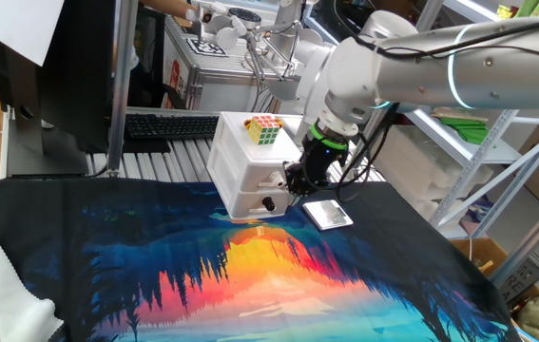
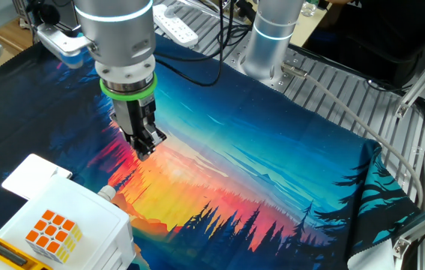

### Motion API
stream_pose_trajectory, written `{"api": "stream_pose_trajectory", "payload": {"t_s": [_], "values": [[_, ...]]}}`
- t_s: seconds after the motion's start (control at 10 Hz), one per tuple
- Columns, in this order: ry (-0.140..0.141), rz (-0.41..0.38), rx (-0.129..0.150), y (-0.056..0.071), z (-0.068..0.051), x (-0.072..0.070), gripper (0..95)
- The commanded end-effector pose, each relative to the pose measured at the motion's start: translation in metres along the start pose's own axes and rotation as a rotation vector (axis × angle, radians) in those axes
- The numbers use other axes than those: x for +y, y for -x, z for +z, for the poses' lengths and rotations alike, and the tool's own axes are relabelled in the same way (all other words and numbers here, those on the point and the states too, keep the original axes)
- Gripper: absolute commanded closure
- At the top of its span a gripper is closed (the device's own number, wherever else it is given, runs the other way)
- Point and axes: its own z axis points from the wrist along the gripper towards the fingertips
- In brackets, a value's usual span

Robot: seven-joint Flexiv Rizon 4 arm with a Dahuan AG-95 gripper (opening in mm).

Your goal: Grasp the handle and open the drawer

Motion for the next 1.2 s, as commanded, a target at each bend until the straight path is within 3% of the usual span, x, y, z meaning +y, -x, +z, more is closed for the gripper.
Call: {"api": "stream_pose_trajectory", "payload": {"t_s": [0.1, 0.3, 0.5, 0.6, 0.8, 0.9, 1.2], "values": [[0.009, -0.026, -0.038, 0.000, 0.002, 0.000, 95.0], [0.013, -0.054, -0.064, 0.003, 0.001, -0.001, 95.0], [0.012, -0.086, -0.065, 0.011, -0.004, -0.005, 95.0], [0.014, -0.094, -0.064, 0.016, -0.006, -0.007, 76.0], [0.026, -0.086, -0.068, 0.018, -0.004, -0.006, 76.0], [0.032, -0.077, -0.075, 0.019, -0.001, -0.004, 57.0], [0.026, -0.081, -0.099, 0.021, 0.003, 0.005, 57.0]]}}
